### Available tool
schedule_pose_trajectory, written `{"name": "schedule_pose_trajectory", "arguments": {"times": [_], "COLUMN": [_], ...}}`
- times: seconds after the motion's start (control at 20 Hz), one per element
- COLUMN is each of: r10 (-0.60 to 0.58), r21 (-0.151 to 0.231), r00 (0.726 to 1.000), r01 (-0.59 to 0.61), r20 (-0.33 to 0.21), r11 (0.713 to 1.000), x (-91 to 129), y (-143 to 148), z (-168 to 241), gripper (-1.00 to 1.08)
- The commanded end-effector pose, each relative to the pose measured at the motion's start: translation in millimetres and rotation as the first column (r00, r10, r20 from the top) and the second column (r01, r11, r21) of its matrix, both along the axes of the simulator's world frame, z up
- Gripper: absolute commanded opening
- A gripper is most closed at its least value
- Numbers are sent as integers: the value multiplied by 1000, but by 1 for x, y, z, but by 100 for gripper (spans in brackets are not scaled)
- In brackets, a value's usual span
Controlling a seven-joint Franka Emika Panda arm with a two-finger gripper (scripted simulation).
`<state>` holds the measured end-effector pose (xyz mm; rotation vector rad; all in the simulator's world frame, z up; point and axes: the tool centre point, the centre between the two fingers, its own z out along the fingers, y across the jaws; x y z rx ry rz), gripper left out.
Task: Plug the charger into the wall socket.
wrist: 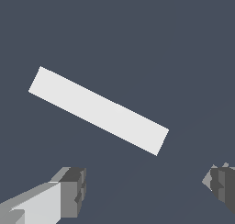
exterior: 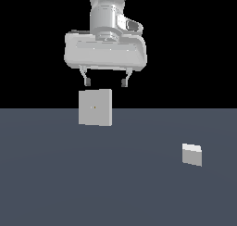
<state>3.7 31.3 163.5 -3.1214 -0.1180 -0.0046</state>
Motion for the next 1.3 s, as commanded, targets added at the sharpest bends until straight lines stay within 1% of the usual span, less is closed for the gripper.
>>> {"name": "schedule_pose_trajectory", "arguments": {"times": [0.0, 0.35, 0.75, 1.0, 1.25], "r10": [0, -27, -121, -212, -309], "r21": [0, -4, -13, -18, -19], "r00": [1000, 1000, 991, 971, 937], "r01": [0, 27, 122, 216, 316], "r20": [0, 13, 61, 108, 160], "r11": [1000, 1000, 992, 976, 949], "x": [0, -2, -10, -20, -33], "y": [0, -8, -38, -66, -96], "z": [0, -4, -20, -35, -51], "gripper": [100, 100, 100, 100, 100]}}
